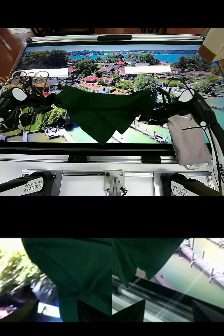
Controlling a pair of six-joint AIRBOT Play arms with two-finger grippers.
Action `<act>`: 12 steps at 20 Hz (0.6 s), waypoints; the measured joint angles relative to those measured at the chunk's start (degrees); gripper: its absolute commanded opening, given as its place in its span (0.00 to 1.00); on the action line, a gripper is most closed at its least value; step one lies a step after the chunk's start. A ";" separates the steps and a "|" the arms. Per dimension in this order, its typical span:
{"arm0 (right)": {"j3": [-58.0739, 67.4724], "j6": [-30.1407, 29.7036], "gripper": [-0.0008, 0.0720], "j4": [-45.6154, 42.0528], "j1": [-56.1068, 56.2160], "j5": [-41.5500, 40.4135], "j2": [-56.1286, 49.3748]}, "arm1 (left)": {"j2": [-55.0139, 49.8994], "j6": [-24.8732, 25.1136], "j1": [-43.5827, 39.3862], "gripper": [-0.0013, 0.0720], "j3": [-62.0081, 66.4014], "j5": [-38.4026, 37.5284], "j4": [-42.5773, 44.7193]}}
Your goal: Fold the shirts.
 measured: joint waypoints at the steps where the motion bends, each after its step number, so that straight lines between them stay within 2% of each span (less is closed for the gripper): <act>1: -0.61 0.63 0.93 0.39 0.94 -1.90 -0.57 | -1.51 -0.17 0.00 0.86 -0.17 1.51 -0.72; 6: -2.03 2.73 0.93 2.71 4.31 -6.91 -4.61 | -7.13 -0.31 0.00 0.84 -0.50 5.25 -2.27; 12: -2.34 3.76 0.93 3.78 9.03 -10.43 -6.73 | -9.03 0.63 0.04 0.84 -0.52 10.01 -2.64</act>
